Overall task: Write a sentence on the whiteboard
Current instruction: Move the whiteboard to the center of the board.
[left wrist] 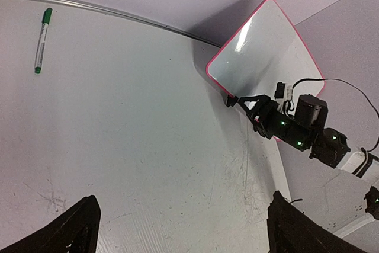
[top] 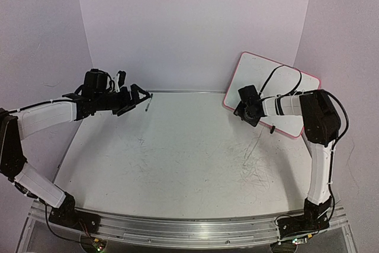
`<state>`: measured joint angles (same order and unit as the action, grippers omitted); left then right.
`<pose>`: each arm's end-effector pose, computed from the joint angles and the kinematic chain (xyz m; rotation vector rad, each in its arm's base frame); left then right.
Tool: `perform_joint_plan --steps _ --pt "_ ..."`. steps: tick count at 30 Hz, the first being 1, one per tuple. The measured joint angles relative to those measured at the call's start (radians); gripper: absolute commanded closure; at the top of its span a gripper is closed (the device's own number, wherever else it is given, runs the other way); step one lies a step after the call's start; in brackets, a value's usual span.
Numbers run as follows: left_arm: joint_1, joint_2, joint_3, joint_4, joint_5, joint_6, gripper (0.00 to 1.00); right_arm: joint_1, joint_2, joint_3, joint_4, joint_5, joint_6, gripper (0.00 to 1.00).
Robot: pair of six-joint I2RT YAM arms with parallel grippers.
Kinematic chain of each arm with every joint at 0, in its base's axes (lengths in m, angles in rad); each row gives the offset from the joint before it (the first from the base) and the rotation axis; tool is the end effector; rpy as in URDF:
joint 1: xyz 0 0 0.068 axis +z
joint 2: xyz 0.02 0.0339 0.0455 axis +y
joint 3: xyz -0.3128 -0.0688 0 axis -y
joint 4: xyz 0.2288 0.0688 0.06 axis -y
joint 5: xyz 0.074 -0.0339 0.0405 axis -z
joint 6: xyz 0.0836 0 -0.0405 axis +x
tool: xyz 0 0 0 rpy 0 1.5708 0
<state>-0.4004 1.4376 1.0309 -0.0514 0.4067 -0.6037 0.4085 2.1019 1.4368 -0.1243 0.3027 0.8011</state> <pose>0.3072 -0.1659 0.3214 0.0557 2.1497 -1.0239 0.4723 0.1773 0.1800 0.5965 2.2512 0.2527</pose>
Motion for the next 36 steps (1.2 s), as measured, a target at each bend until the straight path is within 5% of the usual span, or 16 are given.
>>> perform_joint_plan --steps 11,36 --pt "0.0 -0.024 -0.013 0.007 -0.01 0.0 0.01 0.0 0.1 0.097 -0.002 0.05 -0.016 0.32" --pt "0.0 -0.039 -0.026 0.007 -0.029 0.004 0.01 -0.019 0.19 0.213 -0.049 0.065 -0.038 0.62"
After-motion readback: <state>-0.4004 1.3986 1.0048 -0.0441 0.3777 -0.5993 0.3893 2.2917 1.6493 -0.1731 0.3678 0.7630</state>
